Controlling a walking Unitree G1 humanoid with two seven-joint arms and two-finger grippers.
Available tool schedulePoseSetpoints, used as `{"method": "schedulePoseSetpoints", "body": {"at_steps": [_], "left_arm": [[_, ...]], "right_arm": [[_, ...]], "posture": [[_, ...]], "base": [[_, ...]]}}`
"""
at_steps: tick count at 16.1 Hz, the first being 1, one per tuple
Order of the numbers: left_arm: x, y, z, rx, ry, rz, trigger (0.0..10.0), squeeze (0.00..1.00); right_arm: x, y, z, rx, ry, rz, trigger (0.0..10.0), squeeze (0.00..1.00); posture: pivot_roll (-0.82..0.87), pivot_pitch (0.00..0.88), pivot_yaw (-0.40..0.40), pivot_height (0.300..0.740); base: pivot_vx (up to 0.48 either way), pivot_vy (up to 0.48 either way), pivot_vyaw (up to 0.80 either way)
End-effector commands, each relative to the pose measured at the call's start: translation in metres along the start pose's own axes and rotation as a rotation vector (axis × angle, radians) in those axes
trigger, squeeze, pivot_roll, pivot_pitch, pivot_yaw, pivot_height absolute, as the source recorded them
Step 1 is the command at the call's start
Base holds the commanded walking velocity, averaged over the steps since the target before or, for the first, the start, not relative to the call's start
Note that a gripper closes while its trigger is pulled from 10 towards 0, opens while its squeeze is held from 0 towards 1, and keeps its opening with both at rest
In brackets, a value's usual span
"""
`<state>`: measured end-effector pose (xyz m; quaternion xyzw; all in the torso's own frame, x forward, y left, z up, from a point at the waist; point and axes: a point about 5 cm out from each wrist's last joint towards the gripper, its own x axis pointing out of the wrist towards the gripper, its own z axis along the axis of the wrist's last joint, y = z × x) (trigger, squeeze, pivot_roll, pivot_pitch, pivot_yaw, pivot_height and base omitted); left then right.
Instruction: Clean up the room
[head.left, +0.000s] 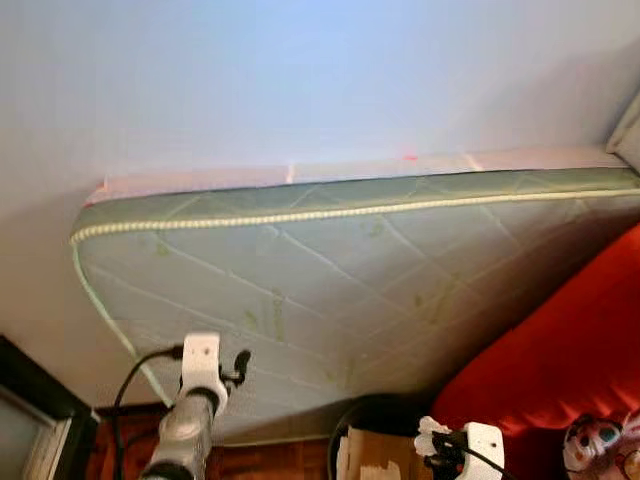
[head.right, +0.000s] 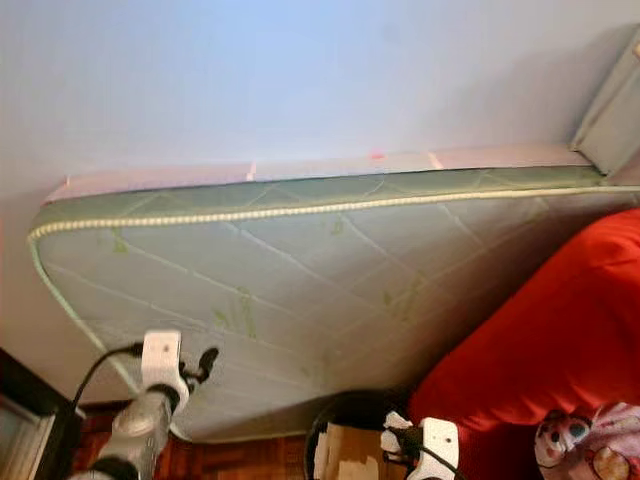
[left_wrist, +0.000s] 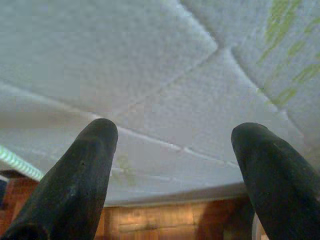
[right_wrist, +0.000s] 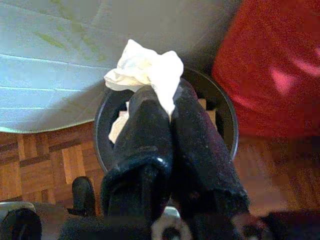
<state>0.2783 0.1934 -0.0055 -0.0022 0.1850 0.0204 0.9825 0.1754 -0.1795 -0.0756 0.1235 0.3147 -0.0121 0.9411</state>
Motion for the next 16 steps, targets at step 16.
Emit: {"method": "schedulePoseSetpoints", "body": {"at_steps": [16], "left_arm": [[-0.032,-0.015,0.004,0.045,-0.19,-0.039,10.0,0.0]], "right_arm": [[0.015,0.01,0.06,-0.04,-0.272,0.028,10.0,0.0]], "posture": [[0.01,0.012,-0.094,0.736]], "base": [[0.0,0.0,0.0]]}}
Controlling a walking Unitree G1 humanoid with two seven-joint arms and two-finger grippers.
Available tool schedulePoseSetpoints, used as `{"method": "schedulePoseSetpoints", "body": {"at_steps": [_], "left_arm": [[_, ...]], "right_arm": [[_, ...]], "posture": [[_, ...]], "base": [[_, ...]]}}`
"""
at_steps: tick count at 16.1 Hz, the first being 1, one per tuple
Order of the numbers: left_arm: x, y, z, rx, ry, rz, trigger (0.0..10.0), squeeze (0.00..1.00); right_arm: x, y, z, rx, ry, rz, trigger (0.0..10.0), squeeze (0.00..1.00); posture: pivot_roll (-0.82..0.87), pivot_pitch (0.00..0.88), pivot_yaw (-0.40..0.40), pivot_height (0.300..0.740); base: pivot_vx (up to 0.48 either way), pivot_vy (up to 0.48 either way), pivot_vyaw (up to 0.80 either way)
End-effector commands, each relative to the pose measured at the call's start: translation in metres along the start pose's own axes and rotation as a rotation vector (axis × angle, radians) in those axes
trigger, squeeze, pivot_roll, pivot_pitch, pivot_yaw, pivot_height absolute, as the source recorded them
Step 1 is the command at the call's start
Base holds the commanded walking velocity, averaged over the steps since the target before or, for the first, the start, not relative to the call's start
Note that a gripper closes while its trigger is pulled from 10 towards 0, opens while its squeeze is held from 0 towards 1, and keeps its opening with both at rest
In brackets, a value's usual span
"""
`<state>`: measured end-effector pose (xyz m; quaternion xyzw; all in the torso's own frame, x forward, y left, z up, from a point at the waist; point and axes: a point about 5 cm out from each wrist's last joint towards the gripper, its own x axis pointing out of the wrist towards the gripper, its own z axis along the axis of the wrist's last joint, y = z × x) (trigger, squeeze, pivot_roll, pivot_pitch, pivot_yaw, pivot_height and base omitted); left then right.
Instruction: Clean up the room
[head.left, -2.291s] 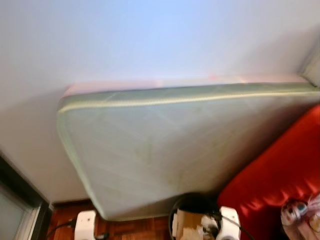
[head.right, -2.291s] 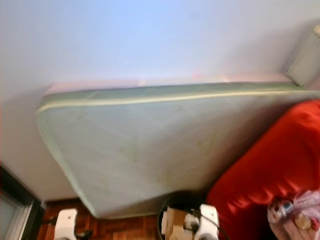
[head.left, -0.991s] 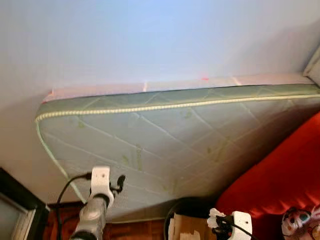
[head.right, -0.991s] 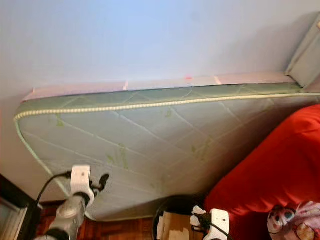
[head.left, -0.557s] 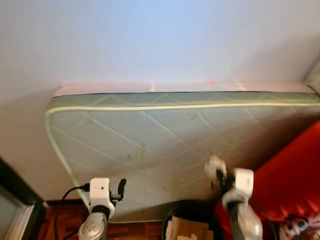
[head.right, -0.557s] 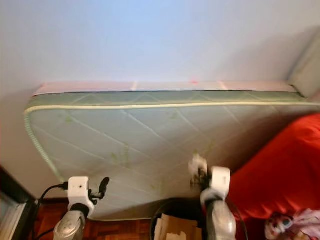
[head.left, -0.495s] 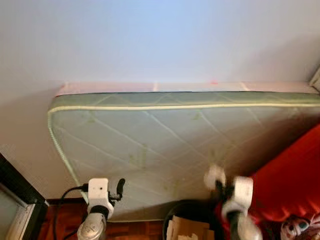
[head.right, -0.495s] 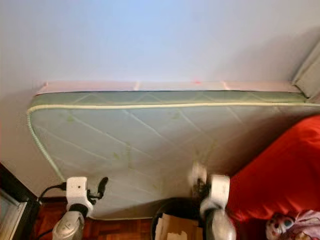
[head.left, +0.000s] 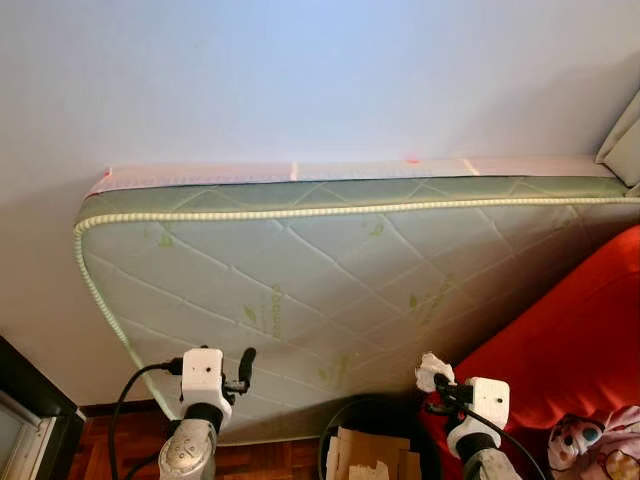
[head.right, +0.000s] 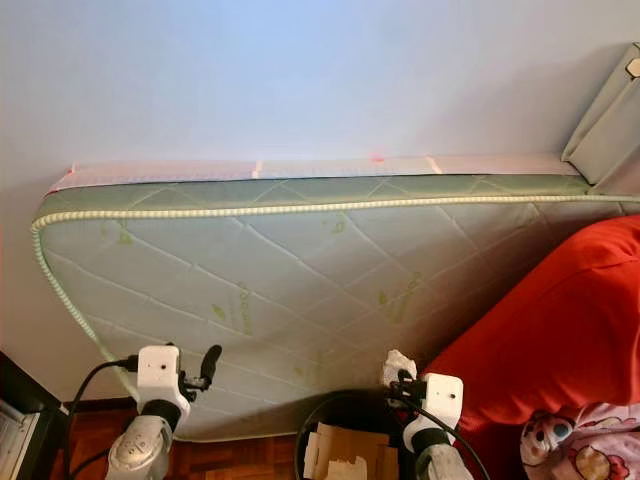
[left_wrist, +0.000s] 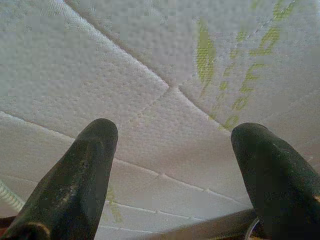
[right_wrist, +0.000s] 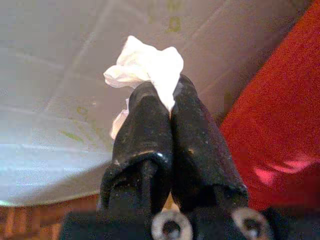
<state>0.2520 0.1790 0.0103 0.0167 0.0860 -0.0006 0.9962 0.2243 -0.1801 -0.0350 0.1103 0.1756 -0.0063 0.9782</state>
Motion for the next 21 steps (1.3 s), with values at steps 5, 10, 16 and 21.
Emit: {"method": "schedulePoseSetpoints", "body": {"at_steps": [5,10,16,21], "left_arm": [[-0.003,0.001,0.0,0.014,0.018,-0.006,10.0,0.0],[-0.003,0.0,0.001,0.018,0.024,-0.014,10.0,0.0],[-0.002,-0.001,0.004,0.022,0.021,-0.019,10.0,0.0],[-0.005,0.0,0.001,0.024,0.034,-0.013,10.0,0.0]], "right_arm": [[0.006,0.004,0.003,-0.01,0.003,0.014,10.0,0.0],[0.006,0.005,-0.001,-0.011,0.037,-0.003,10.0,0.0],[0.007,0.003,-0.001,-0.043,0.058,-0.008,10.0,0.0],[0.013,0.003,0.003,-0.059,0.081,-0.015,10.0,0.0]], "posture": [[0.02,0.021,-0.085,0.687],[0.02,0.007,-0.07,0.687],[0.03,0.0,-0.073,0.652],[0.03,0.015,-0.072,0.652]], "base": [[0.0,0.0,0.0],[0.0,0.0,0.0],[0.0,0.0,0.0],[0.0,0.0,0.0]]}}
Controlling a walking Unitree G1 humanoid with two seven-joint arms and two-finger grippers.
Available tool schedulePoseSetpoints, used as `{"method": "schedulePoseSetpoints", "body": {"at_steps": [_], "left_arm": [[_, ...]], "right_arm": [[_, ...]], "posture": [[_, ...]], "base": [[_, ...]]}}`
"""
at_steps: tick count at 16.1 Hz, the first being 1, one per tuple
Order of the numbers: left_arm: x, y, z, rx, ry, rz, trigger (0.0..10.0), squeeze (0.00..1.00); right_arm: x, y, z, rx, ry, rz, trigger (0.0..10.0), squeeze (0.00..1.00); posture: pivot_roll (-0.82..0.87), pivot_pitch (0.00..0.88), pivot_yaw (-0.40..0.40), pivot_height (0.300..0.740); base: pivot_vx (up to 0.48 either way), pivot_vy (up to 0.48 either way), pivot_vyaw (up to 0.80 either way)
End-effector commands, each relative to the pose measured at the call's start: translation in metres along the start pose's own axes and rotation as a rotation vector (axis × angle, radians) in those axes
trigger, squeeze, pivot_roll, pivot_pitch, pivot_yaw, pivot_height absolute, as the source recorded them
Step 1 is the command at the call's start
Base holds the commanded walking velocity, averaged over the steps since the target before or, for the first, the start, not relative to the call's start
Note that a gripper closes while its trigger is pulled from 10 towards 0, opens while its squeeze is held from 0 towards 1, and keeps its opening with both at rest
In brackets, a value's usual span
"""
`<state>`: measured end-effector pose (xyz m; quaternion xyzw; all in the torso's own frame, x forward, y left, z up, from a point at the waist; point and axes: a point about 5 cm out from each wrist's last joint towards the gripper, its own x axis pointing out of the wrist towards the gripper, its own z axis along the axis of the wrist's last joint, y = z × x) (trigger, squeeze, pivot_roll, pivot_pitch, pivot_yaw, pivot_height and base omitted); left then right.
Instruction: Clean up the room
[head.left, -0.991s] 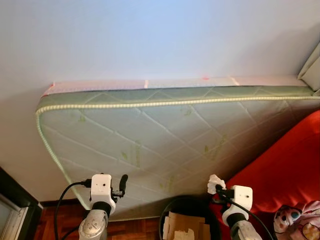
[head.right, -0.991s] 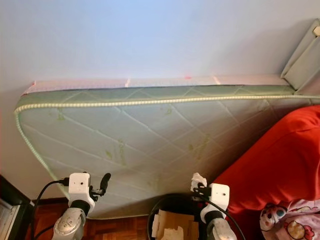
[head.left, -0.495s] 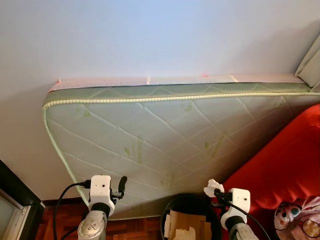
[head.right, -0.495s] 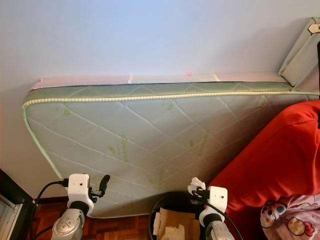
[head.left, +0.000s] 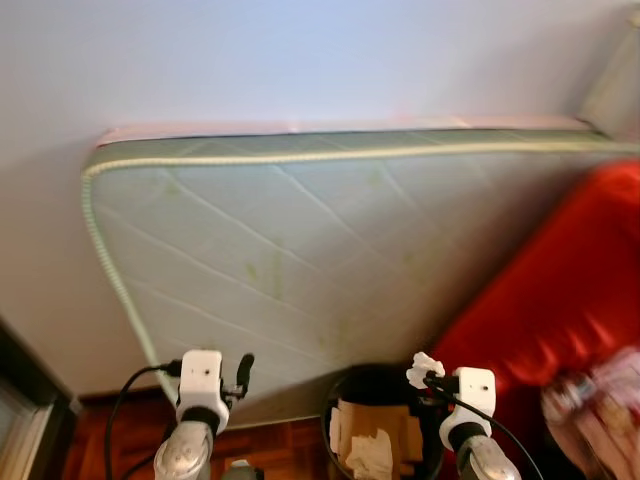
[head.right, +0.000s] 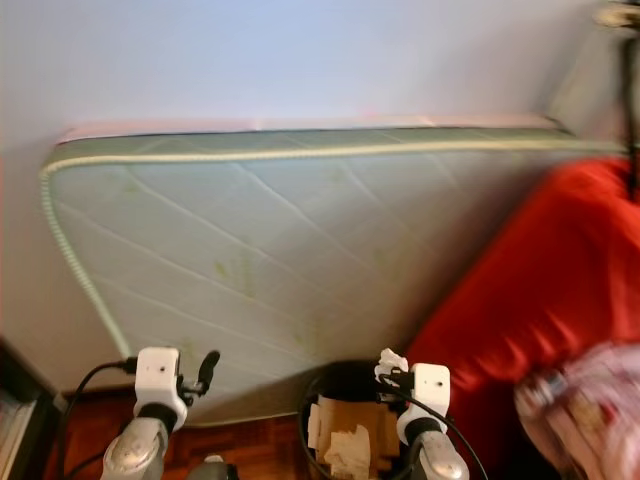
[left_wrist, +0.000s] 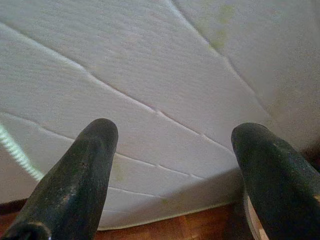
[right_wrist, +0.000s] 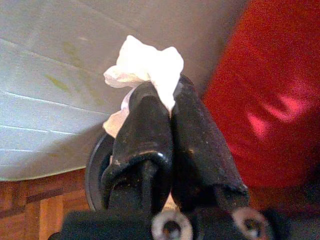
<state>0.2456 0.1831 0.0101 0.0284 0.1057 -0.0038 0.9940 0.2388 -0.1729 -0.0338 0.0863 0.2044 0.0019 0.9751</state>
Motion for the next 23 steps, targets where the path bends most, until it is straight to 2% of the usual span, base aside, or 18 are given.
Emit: {"method": "schedulePoseSetpoints", "body": {"at_steps": [1,4,7,11,14,17,19,23], "left_arm": [[0.002,-0.003,0.002,0.001,-0.004,-0.007,10.0,0.0],[0.001,0.0,0.005,0.002,-0.008,0.003,10.0,0.0],[0.002,-0.001,0.009,0.001,-0.019,0.001,10.0,0.0],[0.004,0.001,0.031,0.002,-0.087,0.0,10.0,0.0],[0.0,0.007,0.047,0.011,-0.124,0.015,10.0,0.0],[-0.006,0.009,0.056,0.033,-0.142,0.016,10.0,0.0],[-0.017,0.013,0.063,0.05,-0.139,0.022,10.0,0.0],[-0.021,0.011,0.08,0.05,-0.164,0.029,10.0,0.0]], "right_arm": [[0.001,-0.005,0.0,-0.007,0.024,-0.013,10.0,0.0],[0.008,-0.003,0.004,-0.031,0.068,-0.001,10.0,0.0],[0.02,-0.003,0.021,-0.011,0.064,-0.01,10.0,0.0],[0.036,0.0,0.046,-0.029,0.081,-0.025,10.0,0.0],[0.039,-0.008,0.053,0.015,0.105,-0.088,10.0,0.0],[0.04,-0.011,0.055,-0.013,0.125,-0.091,10.0,0.0],[0.041,-0.016,0.058,-0.018,0.141,-0.107,10.0,0.0],[0.047,-0.014,0.075,-0.051,0.112,-0.08,10.0,0.0]], "posture": [[0.03,0.015,-0.072,0.652],[0.04,0.032,-0.072,0.652],[0.05,0.051,-0.072,0.652],[0.09,0.107,-0.096,0.652],[0.12,0.165,-0.108,0.652],[0.14,0.213,-0.115,0.652],[0.15,0.266,-0.126,0.652],[0.17,0.326,-0.133,0.652]], "base": [[0.0,0.0,0.0],[0.0,0.0,0.0],[0.0,0.0,0.0],[0.0,0.0,0.0],[0.0,0.0,0.0],[0.0,0.0,0.0],[0.0,0.0,0.0],[0.0,0.0,0.0]]}}
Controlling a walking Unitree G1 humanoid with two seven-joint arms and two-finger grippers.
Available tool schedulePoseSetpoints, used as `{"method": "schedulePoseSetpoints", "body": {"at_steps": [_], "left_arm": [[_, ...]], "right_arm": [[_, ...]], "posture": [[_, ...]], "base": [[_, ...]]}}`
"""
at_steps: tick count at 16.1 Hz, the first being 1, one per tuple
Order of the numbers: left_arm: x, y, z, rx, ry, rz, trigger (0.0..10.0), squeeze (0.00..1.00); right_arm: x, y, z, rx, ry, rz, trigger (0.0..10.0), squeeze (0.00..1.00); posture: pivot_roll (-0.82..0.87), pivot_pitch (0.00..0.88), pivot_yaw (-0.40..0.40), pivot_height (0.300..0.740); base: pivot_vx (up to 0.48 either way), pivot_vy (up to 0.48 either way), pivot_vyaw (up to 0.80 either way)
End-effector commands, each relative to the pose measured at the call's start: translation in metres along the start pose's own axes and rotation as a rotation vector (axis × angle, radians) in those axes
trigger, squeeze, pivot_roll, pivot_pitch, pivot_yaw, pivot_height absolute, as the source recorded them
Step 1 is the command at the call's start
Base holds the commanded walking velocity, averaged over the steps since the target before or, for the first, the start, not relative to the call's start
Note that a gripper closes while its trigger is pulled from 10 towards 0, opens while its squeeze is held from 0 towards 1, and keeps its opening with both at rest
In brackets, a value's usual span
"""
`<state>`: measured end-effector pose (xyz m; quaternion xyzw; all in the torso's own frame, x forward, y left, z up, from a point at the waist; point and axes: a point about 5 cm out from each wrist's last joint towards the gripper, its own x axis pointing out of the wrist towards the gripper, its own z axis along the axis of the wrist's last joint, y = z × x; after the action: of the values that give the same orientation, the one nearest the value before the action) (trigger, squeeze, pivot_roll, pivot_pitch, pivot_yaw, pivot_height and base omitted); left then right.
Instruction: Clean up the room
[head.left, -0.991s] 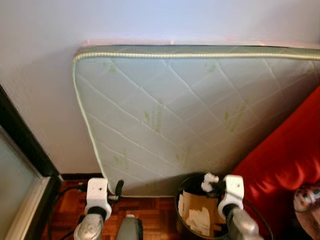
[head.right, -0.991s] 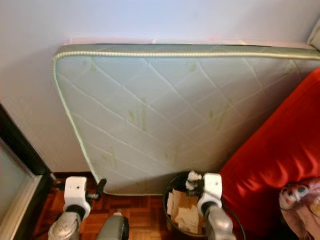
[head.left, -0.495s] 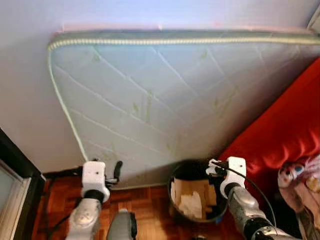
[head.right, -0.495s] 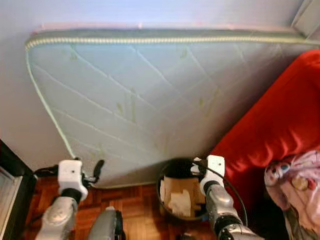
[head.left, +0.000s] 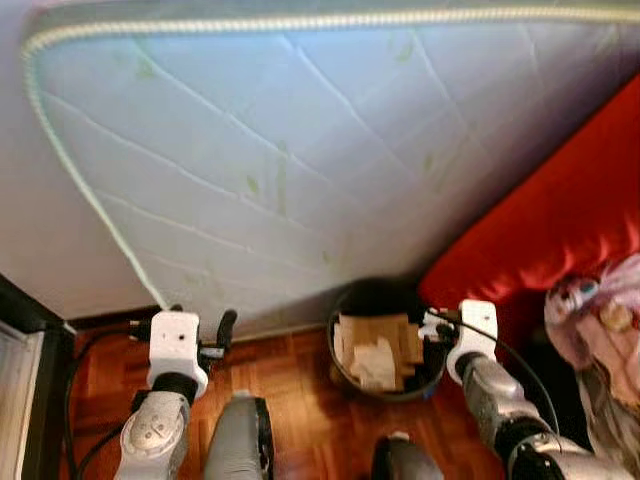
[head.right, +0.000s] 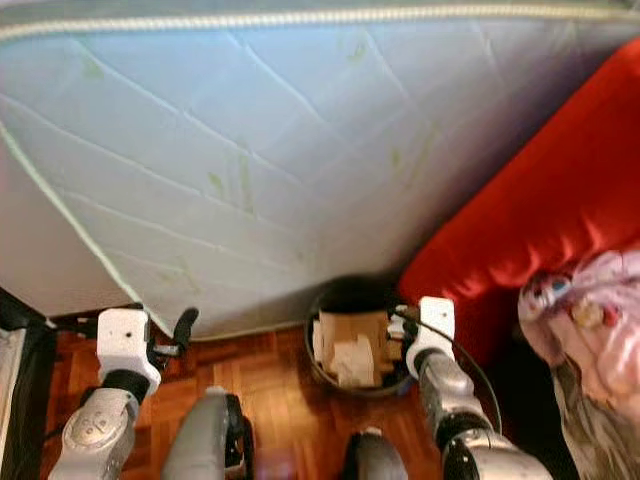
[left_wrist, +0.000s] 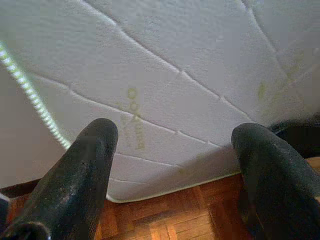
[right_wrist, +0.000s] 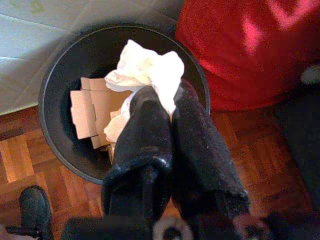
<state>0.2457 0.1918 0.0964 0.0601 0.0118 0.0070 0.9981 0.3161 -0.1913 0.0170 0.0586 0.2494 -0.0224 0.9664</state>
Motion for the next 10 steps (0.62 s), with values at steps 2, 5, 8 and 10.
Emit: {"method": "schedulePoseSetpoints", "body": {"at_steps": [2,5,8,10], "left_arm": [[-0.006,-0.01,-0.003,-0.023,0.039,-0.016,10.0,0.0],[-0.013,-0.017,0.0,-0.038,0.058,-0.025,10.0,0.0],[-0.017,-0.017,-0.001,-0.039,0.071,-0.023,10.0,0.0],[-0.018,-0.016,-0.001,-0.038,0.081,-0.02,10.0,0.0]], "right_arm": [[0.001,0.002,0.003,-0.044,-0.001,0.022,10.0,0.0],[0.003,0.013,0.008,-0.048,-0.002,0.083,10.0,0.0],[0.004,0.018,0.011,-0.034,-0.016,0.118,10.0,1.0],[0.004,0.017,0.013,-0.05,-0.018,0.119,10.0,1.0]], "posture": [[0.17,0.345,-0.131,0.652],[0.18,0.364,-0.135,0.652],[0.18,0.367,-0.136,0.652],[0.18,0.367,-0.136,0.652]], "base": [[0.0,0.0,0.0],[0.0,0.0,0.0],[0.0,0.0,0.0],[0.0,0.0,0.0]]}}
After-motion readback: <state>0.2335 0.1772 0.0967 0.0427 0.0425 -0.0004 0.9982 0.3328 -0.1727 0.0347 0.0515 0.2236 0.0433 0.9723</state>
